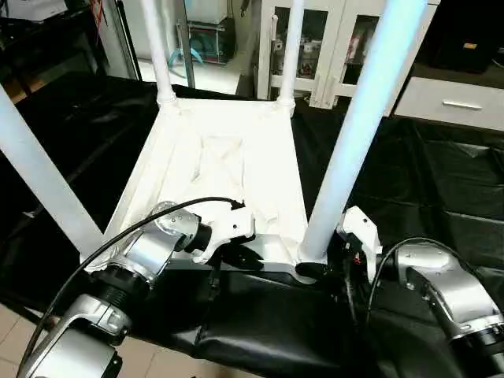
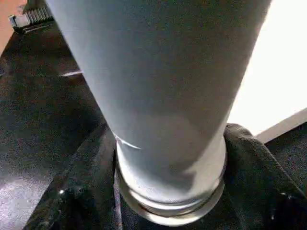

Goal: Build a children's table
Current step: Rotate leg to tighten

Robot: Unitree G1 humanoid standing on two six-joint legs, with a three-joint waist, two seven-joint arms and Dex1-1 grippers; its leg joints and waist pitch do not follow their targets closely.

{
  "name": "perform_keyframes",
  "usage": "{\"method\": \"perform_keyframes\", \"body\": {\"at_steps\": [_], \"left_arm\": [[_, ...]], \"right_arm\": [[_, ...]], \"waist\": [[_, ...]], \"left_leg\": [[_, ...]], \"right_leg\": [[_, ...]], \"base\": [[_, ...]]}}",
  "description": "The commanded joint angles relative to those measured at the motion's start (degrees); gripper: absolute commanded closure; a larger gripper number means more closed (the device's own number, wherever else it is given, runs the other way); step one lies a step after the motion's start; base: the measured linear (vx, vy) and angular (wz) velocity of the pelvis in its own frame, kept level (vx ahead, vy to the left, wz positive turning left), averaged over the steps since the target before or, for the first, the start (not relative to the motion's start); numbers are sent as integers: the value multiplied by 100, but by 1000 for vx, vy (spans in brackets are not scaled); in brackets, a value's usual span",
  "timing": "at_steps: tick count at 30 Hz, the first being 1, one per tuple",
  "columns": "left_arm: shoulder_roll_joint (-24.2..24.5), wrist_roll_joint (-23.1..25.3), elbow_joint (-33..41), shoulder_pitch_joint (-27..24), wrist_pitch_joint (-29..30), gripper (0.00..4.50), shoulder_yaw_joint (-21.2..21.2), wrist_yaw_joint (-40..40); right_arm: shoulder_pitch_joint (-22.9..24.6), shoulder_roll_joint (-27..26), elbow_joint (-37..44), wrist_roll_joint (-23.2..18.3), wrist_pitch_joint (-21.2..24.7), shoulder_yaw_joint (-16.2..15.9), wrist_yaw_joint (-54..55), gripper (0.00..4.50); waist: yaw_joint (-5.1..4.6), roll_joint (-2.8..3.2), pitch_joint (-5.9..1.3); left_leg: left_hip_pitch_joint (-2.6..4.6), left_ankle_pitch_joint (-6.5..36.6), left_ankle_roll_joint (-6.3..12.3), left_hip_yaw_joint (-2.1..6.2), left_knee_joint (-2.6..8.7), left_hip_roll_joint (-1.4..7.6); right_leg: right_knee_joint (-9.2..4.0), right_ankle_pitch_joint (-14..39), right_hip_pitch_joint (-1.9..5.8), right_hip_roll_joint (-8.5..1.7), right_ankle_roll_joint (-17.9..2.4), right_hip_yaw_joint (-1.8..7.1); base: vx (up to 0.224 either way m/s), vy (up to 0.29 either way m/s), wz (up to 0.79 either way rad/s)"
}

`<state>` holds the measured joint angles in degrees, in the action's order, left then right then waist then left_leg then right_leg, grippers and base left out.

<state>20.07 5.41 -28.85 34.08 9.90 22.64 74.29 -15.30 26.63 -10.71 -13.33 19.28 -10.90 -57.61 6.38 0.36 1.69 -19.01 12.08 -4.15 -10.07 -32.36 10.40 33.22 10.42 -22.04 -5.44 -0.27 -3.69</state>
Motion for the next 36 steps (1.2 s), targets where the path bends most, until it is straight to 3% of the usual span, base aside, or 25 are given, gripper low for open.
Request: {"method": "perform_keyframes", "body": {"at_steps": [1, 4, 6, 8, 12, 13, 15, 16, 17, 19, 21, 25, 30, 34, 36], "left_arm": [[-183, 203, -364, -206, 164, 450, 355, -138], [-492, 219, -691, -63, 150, 450, 181, -713], [-591, 237, -820, -15, 136, 450, 151, -883], [-796, 294, -1098, 102, 119, 450, 99, -1265], [-1058, 352, -1480, 327, 124, 450, -32, -1855], [-1058, 352, -1480, 327, 124, 450, -32, -1855], [-1309, 475, -2040, 642, 77, 450, -230, -2677], [-1313, 477, -2049, 648, 76, 450, -233, -2691], [-1384, 564, -2296, 793, 77, 450, -289, -3120], [-1395, 579, -2338, 818, 80, 450, -301, -3201], [-1439, 638, -2526, 938, 118, 450, -343, -3533], [-1441, 648, -2684, 1006, 63, 450, -375, -3649], [-1440, 626, -2696, 1005, 29, 450, -394, -3595], [-1439, 617, -2702, 1002, 4, 450, -398, -3556], [-1436, 610, -2712, 999, -13, 450, -398, -3528]], "right_arm": [[-85, -295, -140, -81, 13, 268, 602, 171], [-71, -823, -256, 35, -2, 403, 1455, 171], [-63, -963, -294, 112, -3, 424, 1740, 171], [-61, -1238, -394, 287, 25, 470, 2352, 171], [-141, -1601, -575, 652, 34, 484, 3203, 173], [-141, -1601, -575, 652, 34, 484, 3203, 173], [-337, -2047, -879, 1028, -11, 522, 4229, 173], [-341, -2054, -885, 1035, -10, 522, 4247, 173], [-453, -2252, -1057, 1352, -46, 556, 5035, 173], [-470, -2283, -1084, 1405, -52, 565, 5163, 174], [-596, -2368, -1197, 1792, -199, 561, 5872, 175], [-723, -2531, -1383, 1783, -297, 650, 6097, 175], [-756, -2568, -1448, 1769, -352, 648, 6056, 175], [-782, -2594, -1490, 1726, -382, 683, 6043, 176], [-806, -2631, -1532, 1662, -418, 740, 6043, 120]], "waist": [[-11, -7, -232], [-88, 16, -204], [-125, 11, -205], [-140, -10, -196], [-165, 27, -199], [-164, 20, -202], [-179, 77, -201], [-191, 90, -204], [-202, 73, -213], [-205, 77, -205], [-176, 82, -213], [-167, 96, -222], [-161, 108, -237], [-163, 112, -222], [-165, 76, -208]], "left_leg": [[-46, 1065, 227, 71, 401, 277], [-23, 1596, -22, 92, 443, 249], [-18, 1737, -61, 115, 459, 245], [-12, 1737, -57, 101, 455, 231], [-2, 1865, -116, 126, 472, 228], [-2, 1867, -105, 125, 473, 229], [-5, 1922, -114, 123, 473, 212], [2, 1904, -146, 113, 465, 198], [2, 1911, -200, 136, 476, 202], [9, 1910, -212, 123, 473, 187], [-7, 1782, -128, 117, 472, 192], [-35, 1663, -78, 114, 475, 190], [-52, 1361, -8, 98, 463, 208], [-52, 1429, 0, 92, 472, 207], [-44, 1543, -1, 94, 485, 212]], "right_leg": [[-311, 1054, 254, -348, -1348, 228], [-420, 1929, 217, -349, -1061, 224], [-461, 2256, 208, -353, -904, 222], [-495, 2347, 170, -331, -804, 228], [-517, 2513, 151, -326, -684, 220], [-520, 2495, 153, -326, -671, 221], [-530, 2478, 137, -317, -657, 224], [-539, 2473, 114, -310, -651, 227], [-528, 2486, 129, -311, -638, 214], [-544, 2510, 112, -303, -608, 217], [-541, 2427, 118, -319, -598, 236], [-508, 2148, 145, -317, -655, 235], [-427, 1402, 187, -304, -855, 242], [-440, 1491, 195, -312, -878, 244], [-468, 1765, 179, -321, -826, 247]], "base": [[0, 0, 0], [0, 0, 0], [0, 0, 0], [0, 0, 0], [0, 0, 0], [0, 0, 0], [0, 0, 0], [0, 0, 0], [0, 0, 0], [0, 0, 0], [0, 0, 0], [0, 0, 0], [0, 0, 0], [0, 0, 0], [0, 0, 0]]}}
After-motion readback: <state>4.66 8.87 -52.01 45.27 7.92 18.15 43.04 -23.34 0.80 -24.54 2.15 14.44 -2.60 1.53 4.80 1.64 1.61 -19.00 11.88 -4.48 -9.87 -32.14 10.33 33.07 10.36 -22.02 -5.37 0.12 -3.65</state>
